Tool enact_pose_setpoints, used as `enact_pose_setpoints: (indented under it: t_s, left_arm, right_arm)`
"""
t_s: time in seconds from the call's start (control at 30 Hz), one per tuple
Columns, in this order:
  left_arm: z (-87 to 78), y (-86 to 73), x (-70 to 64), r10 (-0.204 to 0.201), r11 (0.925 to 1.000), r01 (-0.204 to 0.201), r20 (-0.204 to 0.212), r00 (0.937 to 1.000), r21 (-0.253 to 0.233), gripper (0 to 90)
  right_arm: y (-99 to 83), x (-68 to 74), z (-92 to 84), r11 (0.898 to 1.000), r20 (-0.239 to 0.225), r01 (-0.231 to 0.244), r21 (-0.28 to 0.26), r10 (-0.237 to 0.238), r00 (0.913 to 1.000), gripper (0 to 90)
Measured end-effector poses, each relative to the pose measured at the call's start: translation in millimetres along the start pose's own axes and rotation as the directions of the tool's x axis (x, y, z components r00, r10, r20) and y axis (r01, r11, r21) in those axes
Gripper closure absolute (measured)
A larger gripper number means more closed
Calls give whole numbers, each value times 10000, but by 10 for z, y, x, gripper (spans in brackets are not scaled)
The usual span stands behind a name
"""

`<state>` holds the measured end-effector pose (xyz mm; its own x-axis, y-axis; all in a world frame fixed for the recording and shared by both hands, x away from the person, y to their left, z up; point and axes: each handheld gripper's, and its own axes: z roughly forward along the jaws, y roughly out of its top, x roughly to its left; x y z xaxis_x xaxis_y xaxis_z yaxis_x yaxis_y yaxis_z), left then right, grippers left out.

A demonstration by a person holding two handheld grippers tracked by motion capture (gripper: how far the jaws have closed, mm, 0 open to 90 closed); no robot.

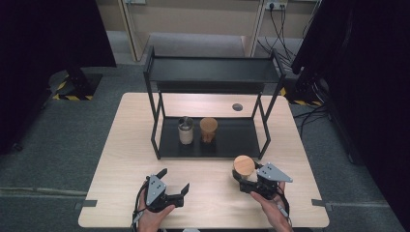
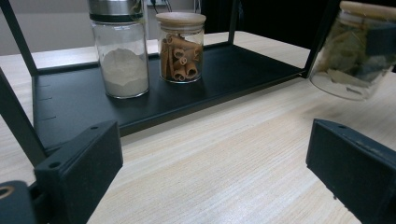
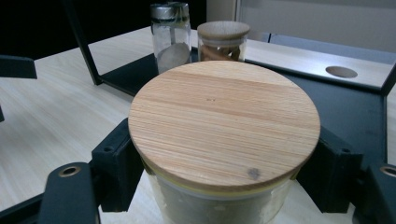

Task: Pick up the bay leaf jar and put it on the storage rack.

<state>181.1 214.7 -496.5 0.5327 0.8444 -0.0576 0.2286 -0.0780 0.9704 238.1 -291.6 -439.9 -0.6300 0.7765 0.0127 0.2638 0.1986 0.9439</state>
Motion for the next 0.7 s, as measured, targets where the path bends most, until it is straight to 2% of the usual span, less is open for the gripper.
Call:
enact_pose_setpoints:
  t_s: [0.3,0.7]
  left_arm:
    - [2,-2,0,-34,10000,34,-3,10000,-34,29]
    - [-7,1,5,-2,10000,2,15,10000,-77,29]
  right_arm:
    - [191,-104,216,9999,-47,-153,80,154,9999,250]
    - [438,-99,627,9997,514,36,257,-49,9987,251]
